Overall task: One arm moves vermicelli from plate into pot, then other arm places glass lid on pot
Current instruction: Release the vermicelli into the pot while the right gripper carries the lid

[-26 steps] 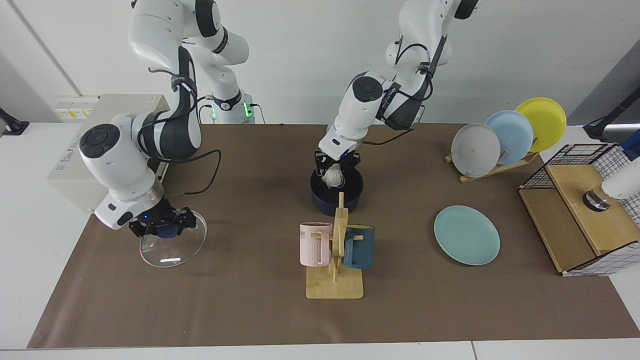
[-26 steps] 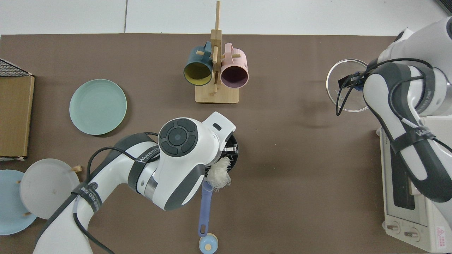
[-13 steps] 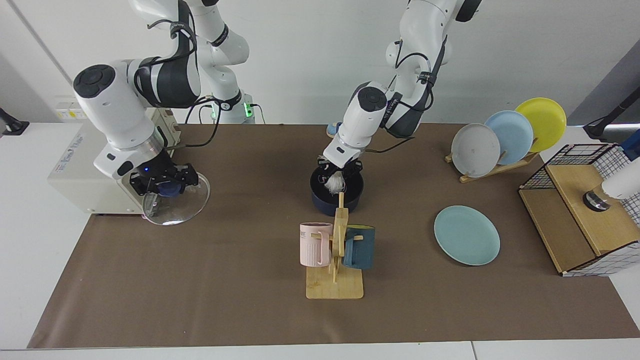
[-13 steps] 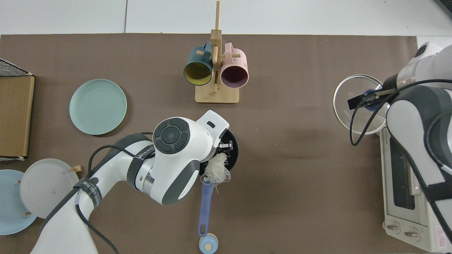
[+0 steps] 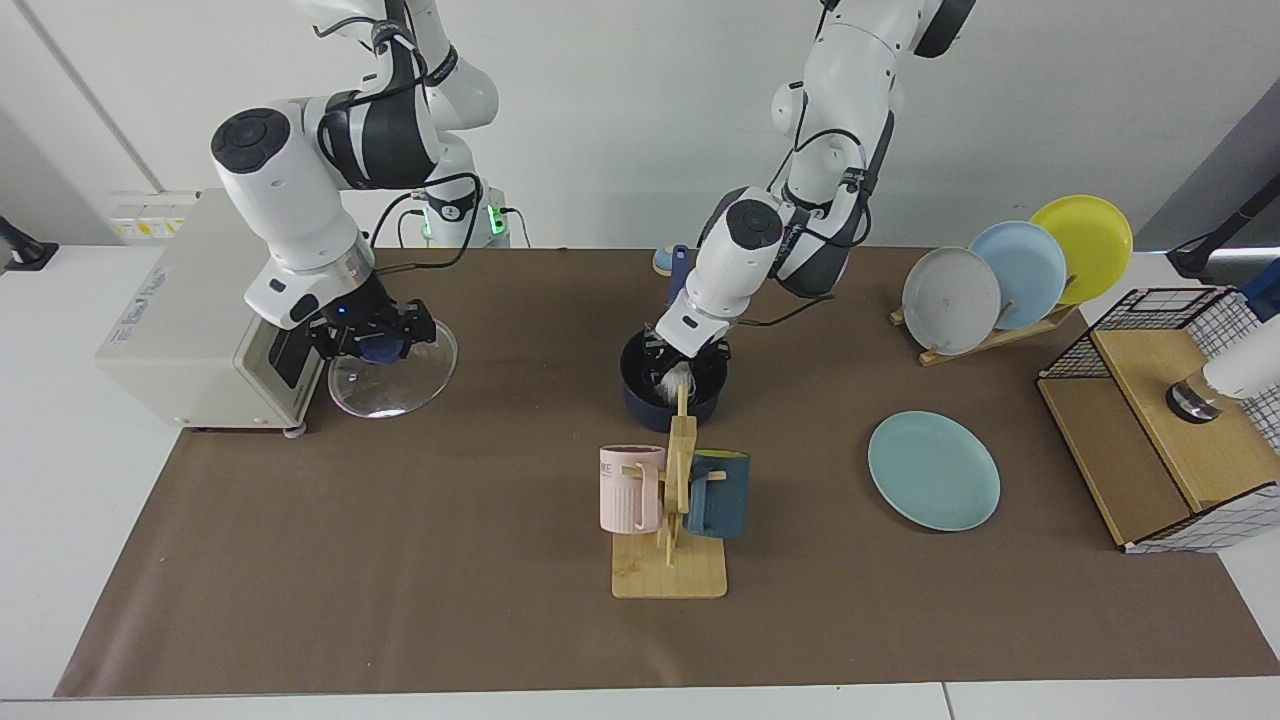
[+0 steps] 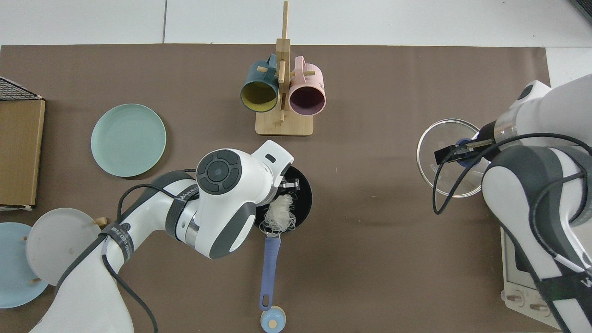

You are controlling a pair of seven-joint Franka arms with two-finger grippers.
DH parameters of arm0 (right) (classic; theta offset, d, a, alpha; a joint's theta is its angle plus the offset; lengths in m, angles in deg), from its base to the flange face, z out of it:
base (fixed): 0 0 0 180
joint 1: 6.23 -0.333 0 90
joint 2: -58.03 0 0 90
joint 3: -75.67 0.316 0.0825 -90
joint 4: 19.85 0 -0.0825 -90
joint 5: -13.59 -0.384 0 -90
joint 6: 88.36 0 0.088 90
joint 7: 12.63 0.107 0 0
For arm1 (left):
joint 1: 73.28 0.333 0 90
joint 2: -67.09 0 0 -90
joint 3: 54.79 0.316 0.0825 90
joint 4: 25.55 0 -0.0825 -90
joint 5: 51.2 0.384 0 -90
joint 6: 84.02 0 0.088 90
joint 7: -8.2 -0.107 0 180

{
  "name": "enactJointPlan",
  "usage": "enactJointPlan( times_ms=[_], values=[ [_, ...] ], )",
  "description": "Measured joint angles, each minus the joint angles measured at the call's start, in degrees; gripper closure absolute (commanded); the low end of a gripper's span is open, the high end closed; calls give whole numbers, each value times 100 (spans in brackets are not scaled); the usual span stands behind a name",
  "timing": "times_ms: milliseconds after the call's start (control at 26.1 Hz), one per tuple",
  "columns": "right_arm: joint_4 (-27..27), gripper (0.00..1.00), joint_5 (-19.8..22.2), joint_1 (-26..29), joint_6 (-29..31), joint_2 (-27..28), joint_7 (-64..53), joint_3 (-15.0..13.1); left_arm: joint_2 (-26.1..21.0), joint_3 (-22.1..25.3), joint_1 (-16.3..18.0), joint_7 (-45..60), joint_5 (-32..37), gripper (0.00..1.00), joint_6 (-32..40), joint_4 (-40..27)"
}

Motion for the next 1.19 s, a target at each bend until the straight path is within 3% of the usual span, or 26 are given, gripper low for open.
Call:
enactJointPlan(
  times_ms=[77, 115, 154, 230, 269, 729, 960, 1190],
  values=[
    [7, 100, 0, -55, 10, -6, 179, 52, -1, 0, 0, 0, 0, 100, -19, 0],
    [7, 100, 0, -83, 13, -8, 266, 75, -2, 0, 0, 0, 1, 93, -20, 0],
    [7, 100, 0, -115, 14, -10, 357, 93, -3, 0, 0, 0, 1, 71, -20, 0],
    [7, 100, 0, -168, 18, -13, 525, 141, -7, 0, 0, 0, 1, 16, -21, 0],
    [8, 100, 0, -188, 20, -14, 591, 168, -9, 0, 0, 0, 1, 0, -21, 0],
    [33, 100, 0, -211, 114, -14, 1077, 414, -5, -32, -2, -2, 3, 0, 118, 116],
    [51, 100, 0, -208, 145, -14, 1188, 444, 71, -39, -1, -1, 3, 0, 950, 579],
    [197, 100, 0, -210, 366, -13, 1482, 646, 237, 17, 83, -1, 3, 0, 1928, 1274]
  ],
)
